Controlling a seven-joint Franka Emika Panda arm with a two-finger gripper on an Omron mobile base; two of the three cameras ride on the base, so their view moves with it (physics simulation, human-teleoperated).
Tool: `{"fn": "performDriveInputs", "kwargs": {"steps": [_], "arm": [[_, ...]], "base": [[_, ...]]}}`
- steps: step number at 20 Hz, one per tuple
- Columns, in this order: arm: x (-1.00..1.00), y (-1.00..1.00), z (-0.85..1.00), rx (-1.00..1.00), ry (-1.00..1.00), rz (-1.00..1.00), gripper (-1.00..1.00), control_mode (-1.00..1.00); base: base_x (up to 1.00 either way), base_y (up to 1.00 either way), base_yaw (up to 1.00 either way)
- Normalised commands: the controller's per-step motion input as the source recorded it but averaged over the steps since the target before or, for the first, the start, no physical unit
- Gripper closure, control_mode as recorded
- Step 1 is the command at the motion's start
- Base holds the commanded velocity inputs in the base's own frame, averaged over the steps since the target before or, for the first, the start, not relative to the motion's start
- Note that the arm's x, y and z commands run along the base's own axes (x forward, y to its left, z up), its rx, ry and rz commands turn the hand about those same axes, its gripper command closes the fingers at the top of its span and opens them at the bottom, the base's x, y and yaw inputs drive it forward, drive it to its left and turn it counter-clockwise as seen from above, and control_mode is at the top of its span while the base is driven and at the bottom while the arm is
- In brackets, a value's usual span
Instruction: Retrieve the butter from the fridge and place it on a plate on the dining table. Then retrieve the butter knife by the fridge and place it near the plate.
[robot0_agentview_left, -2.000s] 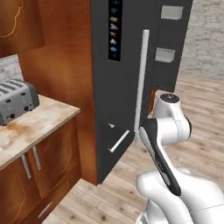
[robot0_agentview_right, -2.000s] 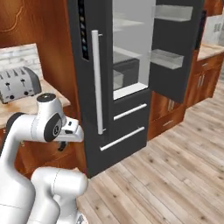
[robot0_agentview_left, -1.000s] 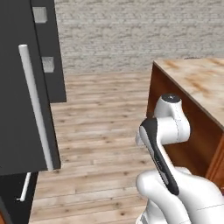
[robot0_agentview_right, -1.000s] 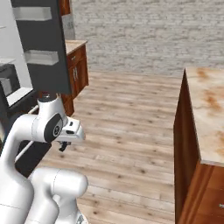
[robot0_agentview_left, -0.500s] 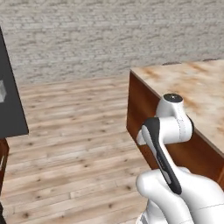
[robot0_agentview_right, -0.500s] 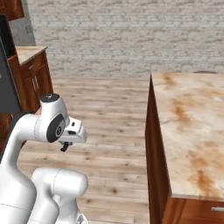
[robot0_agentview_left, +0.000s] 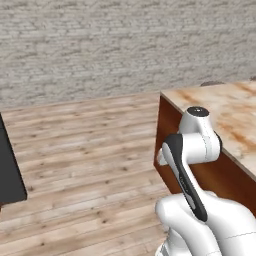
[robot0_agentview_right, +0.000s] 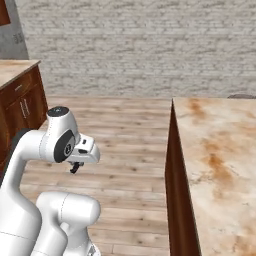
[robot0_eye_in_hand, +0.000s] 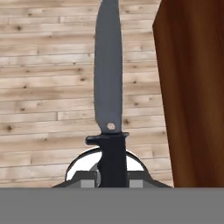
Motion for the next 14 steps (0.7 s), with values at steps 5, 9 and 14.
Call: {"fn": "performDriveInputs", "kwargs": {"steps": [5, 9, 14], "arm": [[0.0, 0.0, 0.0, 0.0, 0.0, 0.0, 1.0, 1.0], [0.0, 0.0, 0.0, 0.0, 0.0, 0.0, 1.0, 1.0], [0.0, 0.0, 0.0, 0.0, 0.0, 0.0, 1.0, 1.0]], "base": [[1.0, 0.0, 0.0], [1.0, 0.0, 0.0], [1.0, 0.0, -0.03]]}}
